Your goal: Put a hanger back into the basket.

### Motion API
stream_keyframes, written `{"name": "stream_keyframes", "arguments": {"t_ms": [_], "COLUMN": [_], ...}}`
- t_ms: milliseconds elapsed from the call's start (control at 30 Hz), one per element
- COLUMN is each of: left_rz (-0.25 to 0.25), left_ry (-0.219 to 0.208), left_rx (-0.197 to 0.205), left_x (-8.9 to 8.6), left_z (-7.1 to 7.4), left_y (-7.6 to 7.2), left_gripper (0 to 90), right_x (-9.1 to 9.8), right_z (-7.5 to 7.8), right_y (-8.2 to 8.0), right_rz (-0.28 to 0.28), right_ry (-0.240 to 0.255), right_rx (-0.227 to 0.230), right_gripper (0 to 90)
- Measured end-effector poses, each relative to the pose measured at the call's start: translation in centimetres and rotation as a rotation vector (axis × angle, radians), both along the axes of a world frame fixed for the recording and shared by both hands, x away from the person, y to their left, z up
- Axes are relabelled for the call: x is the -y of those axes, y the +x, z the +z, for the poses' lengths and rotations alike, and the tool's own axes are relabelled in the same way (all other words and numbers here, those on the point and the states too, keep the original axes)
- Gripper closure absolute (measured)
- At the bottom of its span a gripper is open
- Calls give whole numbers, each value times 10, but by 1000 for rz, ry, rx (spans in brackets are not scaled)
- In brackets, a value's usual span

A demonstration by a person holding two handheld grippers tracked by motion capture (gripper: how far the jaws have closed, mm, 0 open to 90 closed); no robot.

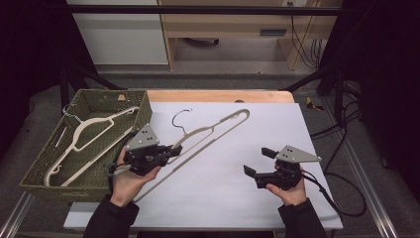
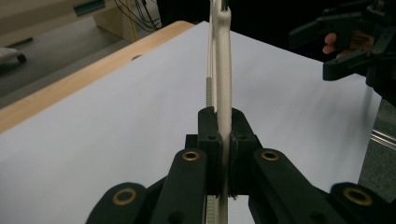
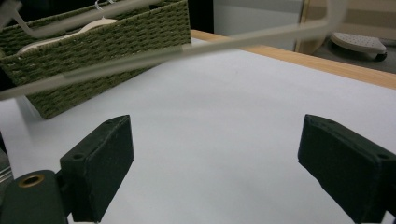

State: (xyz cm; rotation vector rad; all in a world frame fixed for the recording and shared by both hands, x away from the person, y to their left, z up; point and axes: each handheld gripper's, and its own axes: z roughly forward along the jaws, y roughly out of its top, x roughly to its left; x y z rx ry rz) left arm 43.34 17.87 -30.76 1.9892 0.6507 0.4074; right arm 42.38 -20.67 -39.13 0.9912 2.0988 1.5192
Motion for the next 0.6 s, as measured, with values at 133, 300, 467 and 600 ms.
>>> {"name": "stream_keyframes", "arguments": {"t_ms": [133,300,467,600], "left_rz": [12,30,48,94], "left_ry": [-24,-19,-23,-12], "left_rx": [10,24,24,20], "left_x": [-17,-38,-62,-91], "left_z": [19,36,48,55], "left_y": [6,14,24,37], "left_gripper": [863,863,863,863], "right_x": [3,6,6,8], "right_z": [1,2,2,4], "right_y": [0,0,0,-1], "right_rz": [-15,-29,-33,-50], "right_ry": [-2,-4,-9,-6], "right_rx": [4,8,9,21], "right_gripper": [93,80,69,57]}}
